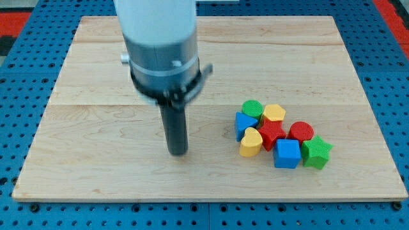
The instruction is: Push the green star into a group of blocks
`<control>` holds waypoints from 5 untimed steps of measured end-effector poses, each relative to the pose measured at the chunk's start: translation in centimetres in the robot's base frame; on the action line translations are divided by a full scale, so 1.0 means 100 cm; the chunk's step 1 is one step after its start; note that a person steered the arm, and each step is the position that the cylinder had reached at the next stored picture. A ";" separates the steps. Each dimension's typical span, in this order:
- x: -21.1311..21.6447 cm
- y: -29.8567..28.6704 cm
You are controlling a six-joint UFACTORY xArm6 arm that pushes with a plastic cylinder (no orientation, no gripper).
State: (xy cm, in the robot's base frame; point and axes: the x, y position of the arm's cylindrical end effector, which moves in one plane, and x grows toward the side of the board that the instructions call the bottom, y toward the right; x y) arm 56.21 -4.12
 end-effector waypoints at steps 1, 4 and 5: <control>0.057 0.031; 0.057 0.081; 0.050 0.132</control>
State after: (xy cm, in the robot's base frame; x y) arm 61.22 9.07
